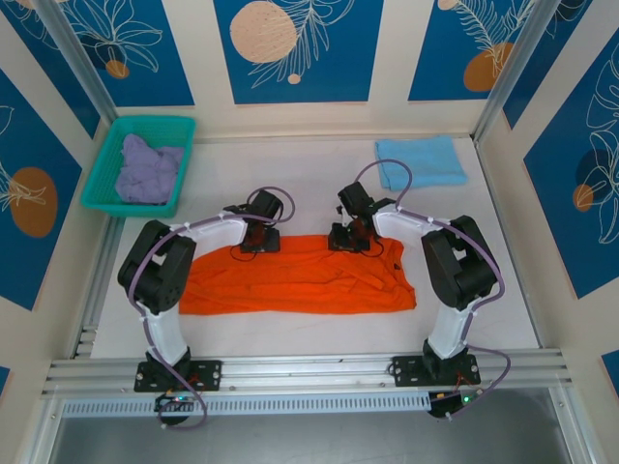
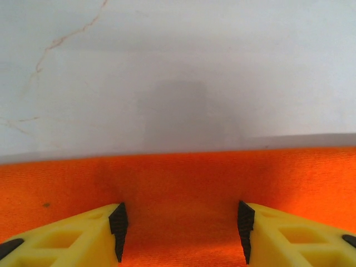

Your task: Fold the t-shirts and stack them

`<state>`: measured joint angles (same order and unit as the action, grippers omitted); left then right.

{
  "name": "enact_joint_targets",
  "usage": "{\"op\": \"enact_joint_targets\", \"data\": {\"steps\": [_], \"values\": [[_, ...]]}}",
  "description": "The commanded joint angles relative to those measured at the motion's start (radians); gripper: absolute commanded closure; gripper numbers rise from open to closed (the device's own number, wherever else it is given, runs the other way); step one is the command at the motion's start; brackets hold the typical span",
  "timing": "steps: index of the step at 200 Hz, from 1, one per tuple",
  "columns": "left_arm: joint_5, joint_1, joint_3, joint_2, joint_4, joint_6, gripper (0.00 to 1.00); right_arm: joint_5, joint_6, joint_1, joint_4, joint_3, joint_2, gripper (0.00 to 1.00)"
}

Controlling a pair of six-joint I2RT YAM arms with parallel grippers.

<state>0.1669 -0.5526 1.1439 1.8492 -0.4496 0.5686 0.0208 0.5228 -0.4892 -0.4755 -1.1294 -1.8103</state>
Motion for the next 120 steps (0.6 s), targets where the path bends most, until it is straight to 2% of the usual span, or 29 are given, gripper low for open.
{"op": "enact_joint_targets", "data": {"steps": [1,28,64,94,104,120], "values": [[0.028,-0.003,0.022,0.018,-0.039,-0.007,0.43,-0.006,0.006,-0.009,-0.024,0.026,0.040,0.82],[0.035,-0.004,0.022,0.018,-0.042,-0.009,0.43,-0.007,0.026,-0.027,-0.040,0.041,0.074,0.91],[0.042,-0.004,0.022,0.020,-0.040,-0.010,0.43,0.041,0.079,-0.065,-0.108,0.042,0.113,0.94],[0.049,-0.004,0.025,0.024,-0.041,-0.010,0.43,0.058,0.209,-0.106,-0.170,0.064,0.142,0.94],[0.054,-0.004,0.025,0.024,-0.043,-0.013,0.43,0.045,0.272,-0.120,-0.175,0.088,0.154,0.90],[0.058,-0.004,0.026,0.022,-0.043,-0.013,0.43,0.034,0.374,-0.167,-0.148,0.150,0.188,0.73]]}}
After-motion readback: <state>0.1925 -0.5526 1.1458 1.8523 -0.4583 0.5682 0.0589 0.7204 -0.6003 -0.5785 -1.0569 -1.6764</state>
